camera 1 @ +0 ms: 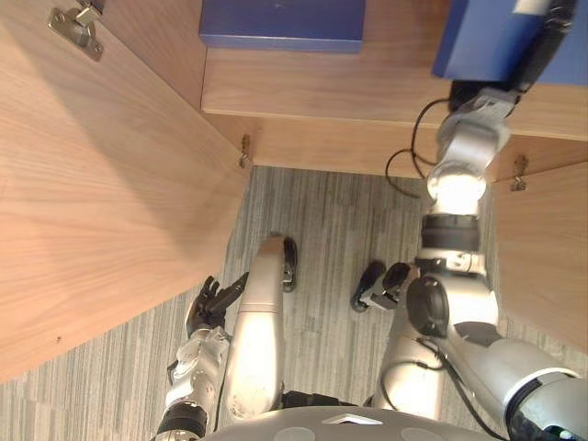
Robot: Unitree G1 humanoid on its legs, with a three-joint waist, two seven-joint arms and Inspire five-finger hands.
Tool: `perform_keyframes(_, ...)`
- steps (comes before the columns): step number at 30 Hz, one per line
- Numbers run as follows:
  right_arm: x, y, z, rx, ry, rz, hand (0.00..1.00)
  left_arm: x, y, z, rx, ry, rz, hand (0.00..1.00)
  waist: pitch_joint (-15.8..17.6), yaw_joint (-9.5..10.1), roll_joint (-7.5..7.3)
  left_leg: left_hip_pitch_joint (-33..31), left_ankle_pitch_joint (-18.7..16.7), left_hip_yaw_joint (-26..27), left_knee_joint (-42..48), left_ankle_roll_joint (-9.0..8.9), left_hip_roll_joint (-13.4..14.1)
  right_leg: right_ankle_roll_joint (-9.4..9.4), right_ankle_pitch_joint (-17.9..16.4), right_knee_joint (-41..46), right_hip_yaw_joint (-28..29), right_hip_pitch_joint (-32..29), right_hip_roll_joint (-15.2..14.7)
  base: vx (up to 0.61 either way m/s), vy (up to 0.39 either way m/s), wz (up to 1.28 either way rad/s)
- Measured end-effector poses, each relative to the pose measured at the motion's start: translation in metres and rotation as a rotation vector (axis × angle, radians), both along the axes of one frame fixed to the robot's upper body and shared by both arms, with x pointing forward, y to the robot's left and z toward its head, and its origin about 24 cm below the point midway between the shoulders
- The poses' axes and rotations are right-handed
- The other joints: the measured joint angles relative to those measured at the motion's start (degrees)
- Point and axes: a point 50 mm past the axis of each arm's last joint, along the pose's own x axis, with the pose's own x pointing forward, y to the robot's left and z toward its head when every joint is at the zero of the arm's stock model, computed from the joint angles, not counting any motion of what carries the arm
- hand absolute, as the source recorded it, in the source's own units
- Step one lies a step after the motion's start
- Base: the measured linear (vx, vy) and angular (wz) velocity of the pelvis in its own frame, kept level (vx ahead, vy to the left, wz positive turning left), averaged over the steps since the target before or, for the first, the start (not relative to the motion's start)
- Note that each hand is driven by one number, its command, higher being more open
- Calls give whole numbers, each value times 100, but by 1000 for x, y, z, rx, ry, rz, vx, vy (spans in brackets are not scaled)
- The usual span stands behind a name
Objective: Walk over to the cabinet, pick up the folder, carry it to the office cabinet, place the folder inside the office cabinet, then close the office cabinet door
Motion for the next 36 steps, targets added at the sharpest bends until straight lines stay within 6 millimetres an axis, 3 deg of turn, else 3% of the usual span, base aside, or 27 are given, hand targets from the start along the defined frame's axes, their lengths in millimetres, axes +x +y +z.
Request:
perform_keyframes(5, 7, -31, 39, 87, -10, -17, 0, 0, -4, -1, -2, 5, -24, 100, 37, 10, 104, -217, 55, -85, 44, -8, -106, -18, -39, 104, -78, -149, -110, -8, -3, 12)
perform_keyframes(10, 11, -47, 64, 107, 29, 28, 0, -5, -7, -1, -4, 6, -59, 100, 69, 27, 172, -507, 108, -211, 152, -31, -245, -47, -152, 314, -182, -332, -278, -21, 3, 19)
perform_keyframes(15, 11, -48, 89, 25, 69, 51, 0, -20, -4, -5, -7, 27, -57, 100, 119, 65, 283, -843, 202, -273, 196, -42, -332, -79, -189, 456, -243, -618, -376, -35, 1, 13)
perform_keyframes(24, 8, -53, 103, -27, 93, 29, 0, -32, 1, -10, 2, 65, -47, 100, 135, 126, 324, -1074, 255, -275, 283, -89, -349, -133, -232, 669, -180, -906, -421, -47, 10, 2)
perform_keyframes(25, 7, -52, 106, -30, 87, 30, 100, -32, 1, -10, 2, 65, -46, 100, 135, 118, 325, -1107, 270, -276, 291, -89, -355, -140, -236, 694, -180, -944, -436, -35, 10, 4)
perform_keyframes(36, 3, -56, 115, 99, 15, 55, 100, -40, 9, -19, -18, 118, 32, 100, 121, 32, 350, -1166, 370, -291, 303, -117, -369, -171, -245, 785, -174, -1032, -460, -39, 23, 2)
